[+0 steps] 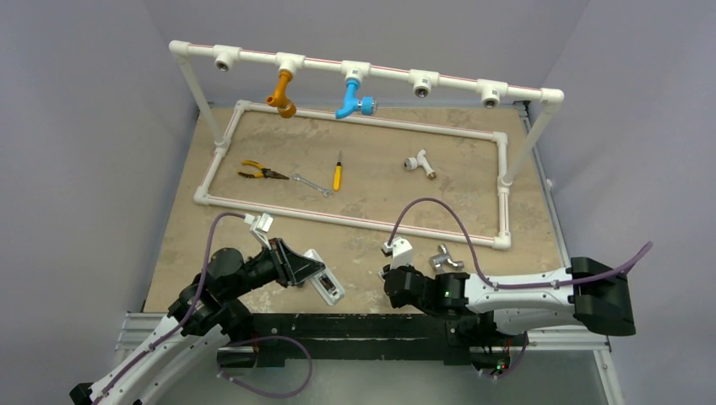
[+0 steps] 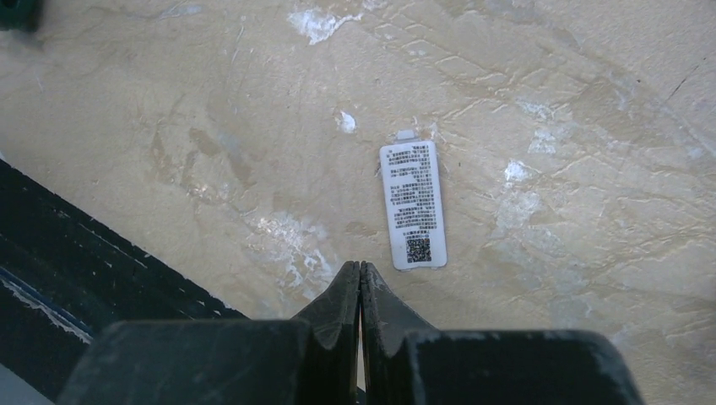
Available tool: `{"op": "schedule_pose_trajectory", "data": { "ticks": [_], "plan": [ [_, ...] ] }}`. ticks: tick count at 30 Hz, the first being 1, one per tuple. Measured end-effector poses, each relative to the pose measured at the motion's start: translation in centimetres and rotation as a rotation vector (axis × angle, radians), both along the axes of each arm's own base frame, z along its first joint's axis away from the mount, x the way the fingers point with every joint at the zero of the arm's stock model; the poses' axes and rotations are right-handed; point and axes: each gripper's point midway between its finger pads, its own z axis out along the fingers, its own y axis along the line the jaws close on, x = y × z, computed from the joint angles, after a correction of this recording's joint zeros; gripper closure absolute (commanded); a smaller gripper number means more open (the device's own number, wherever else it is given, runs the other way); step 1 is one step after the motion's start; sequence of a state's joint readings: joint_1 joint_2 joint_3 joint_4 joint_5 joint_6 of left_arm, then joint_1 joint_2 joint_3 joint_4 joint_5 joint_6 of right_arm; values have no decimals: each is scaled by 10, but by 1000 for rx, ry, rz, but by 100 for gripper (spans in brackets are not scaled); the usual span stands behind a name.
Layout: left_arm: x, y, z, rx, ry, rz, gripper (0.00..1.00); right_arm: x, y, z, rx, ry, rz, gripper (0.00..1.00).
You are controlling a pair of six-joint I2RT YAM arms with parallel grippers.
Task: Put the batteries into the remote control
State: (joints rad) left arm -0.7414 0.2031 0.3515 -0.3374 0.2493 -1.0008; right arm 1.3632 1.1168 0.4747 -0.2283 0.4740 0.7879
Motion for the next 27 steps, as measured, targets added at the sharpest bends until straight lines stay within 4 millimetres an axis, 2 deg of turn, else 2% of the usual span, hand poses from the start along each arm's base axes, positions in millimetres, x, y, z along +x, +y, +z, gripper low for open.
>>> {"op": "schedule_pose_trajectory", "data": {
  "ticks": [9,17,27],
  "plan": [
    [1,-1,-1,3,5,-1,100,0,0,-21,-40,28,-31,100],
    [1,-2,0,-1,0,-1,100,6,5,-22,-88,36,-88,100],
    [3,-3,2,-5,-4,-1,100,12,-12,-22,-180,52,-173,100]
  ]
}}
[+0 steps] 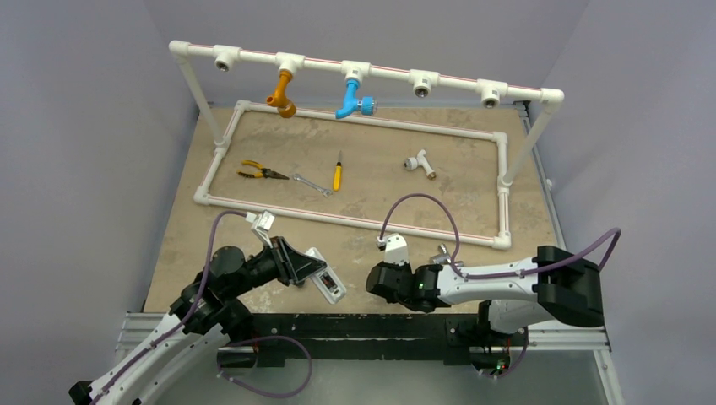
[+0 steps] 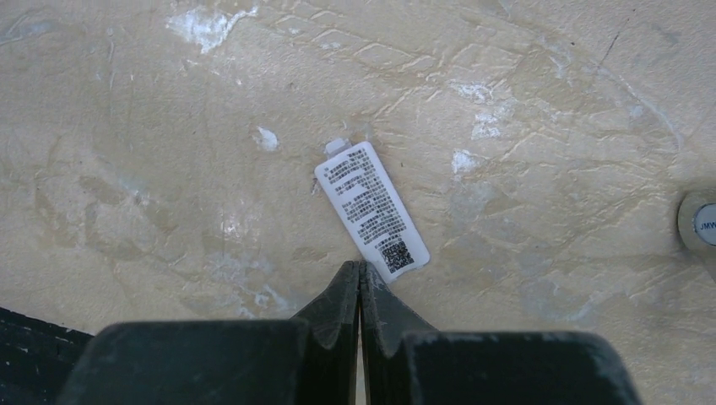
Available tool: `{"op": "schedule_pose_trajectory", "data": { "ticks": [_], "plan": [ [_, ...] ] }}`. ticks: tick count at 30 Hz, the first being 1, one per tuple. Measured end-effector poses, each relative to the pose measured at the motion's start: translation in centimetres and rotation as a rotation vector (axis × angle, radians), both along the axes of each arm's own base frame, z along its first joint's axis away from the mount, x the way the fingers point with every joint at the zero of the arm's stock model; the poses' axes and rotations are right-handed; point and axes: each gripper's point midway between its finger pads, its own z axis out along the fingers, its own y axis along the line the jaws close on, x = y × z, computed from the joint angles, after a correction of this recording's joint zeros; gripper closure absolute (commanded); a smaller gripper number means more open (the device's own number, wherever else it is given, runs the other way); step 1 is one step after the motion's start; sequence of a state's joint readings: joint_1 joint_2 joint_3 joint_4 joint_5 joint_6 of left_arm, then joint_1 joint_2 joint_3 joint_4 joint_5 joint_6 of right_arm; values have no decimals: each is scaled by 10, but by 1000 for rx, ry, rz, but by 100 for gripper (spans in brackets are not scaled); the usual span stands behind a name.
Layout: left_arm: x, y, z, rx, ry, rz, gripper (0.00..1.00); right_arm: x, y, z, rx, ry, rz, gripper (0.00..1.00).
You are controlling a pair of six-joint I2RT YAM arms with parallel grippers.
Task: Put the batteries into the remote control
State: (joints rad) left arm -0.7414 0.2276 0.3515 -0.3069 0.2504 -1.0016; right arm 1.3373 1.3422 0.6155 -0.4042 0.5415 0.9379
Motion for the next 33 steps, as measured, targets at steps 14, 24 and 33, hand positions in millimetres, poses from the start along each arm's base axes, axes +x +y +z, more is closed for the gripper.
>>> {"op": "schedule_pose_trajectory", "data": {
  "ticks": [14,24,33],
  "plan": [
    [2,-3,-6,19,22,-5,100,33,-20,0,-26,-14,-125,100],
    [3,-4,-8,28,28,-7,100,49,-26,-1,-70,-23,-134,100],
    [3,-4,-10,41,21,-10,100,60,-19,-1,-113,-48,-112,100]
  ]
}}
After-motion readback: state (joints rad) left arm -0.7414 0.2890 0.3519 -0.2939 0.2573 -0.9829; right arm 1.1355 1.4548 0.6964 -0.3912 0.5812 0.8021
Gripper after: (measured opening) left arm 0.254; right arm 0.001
